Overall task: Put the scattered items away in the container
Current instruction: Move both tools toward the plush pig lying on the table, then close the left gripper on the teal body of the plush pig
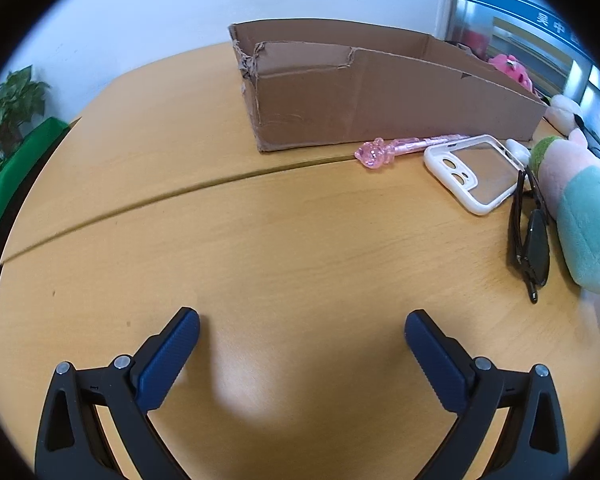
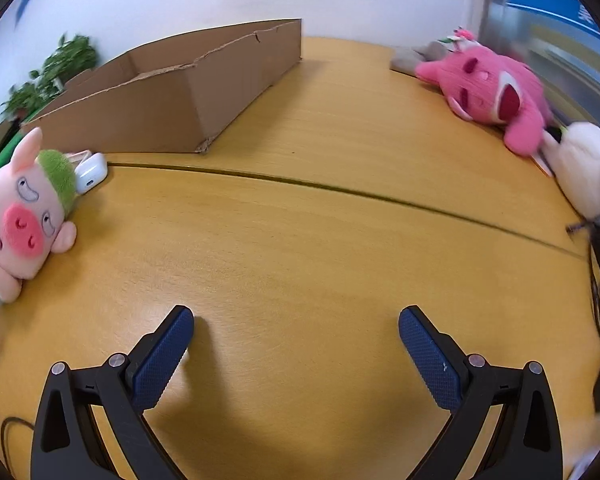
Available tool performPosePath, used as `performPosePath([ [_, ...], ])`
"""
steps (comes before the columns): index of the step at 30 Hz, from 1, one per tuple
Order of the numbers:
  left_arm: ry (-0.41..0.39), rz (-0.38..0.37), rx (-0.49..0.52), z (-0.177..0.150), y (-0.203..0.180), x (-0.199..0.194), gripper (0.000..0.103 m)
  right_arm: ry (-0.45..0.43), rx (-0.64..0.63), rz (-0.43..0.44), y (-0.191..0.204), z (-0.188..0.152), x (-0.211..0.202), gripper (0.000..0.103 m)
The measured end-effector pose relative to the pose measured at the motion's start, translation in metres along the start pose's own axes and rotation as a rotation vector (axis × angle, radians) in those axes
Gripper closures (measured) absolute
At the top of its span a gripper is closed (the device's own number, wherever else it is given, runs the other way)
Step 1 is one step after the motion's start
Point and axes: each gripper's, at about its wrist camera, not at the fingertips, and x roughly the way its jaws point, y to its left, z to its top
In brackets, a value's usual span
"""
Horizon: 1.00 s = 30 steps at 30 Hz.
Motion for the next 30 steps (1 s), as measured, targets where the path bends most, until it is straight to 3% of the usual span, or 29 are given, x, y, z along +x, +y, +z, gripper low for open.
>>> performPosePath([
  [2, -0.057, -0.017, -0.036, 0.000, -0.010, -0.020, 0.001, -0.010, -0.038, 0.058, 0.016, -0.003, -0.004, 0.000],
  [4, -0.136, -0.063, -0.060, 0.007, -0.023, -0.050, 0.001, -0.045, 0.012, 0.100, 0.027, -0.005, -0.012, 0.000],
  [8, -0.235, -0.164, -0.062, 0.026, -0.053, -0.096, 0.001, -0.203, 0.126, 0.142, 0.050, 0.003, -0.045, 0.000],
  [12, -0.276, -0.233, -0.012, 0.043, -0.096, -0.118, 0.001, -0.325, 0.137, 0.159, 0.088, 0.021, -0.082, 0.000],
  [17, -0.286, -0.389, 0.005, 0.046, -0.140, -0.124, 0.001, -0.391, 0.125, 0.213, 0.132, 0.038, -0.114, 0.000],
  [23, -0.232, -0.441, 0.098, 0.045, -0.189, -0.098, 0.001, -0.392, 0.186, 0.258, 0.148, 0.048, -0.124, 0.000],
  [27, -0.157, -0.436, 0.090, 0.050, -0.209, -0.065, 0.001, -0.301, 0.204, 0.283, 0.158, 0.058, -0.096, 0.000],
  [30, -0.094, -0.383, 0.093, 0.048, -0.217, -0.041, 0.002, -0.216, 0.222, 0.278, 0.163, 0.064, -0.067, 0.000],
])
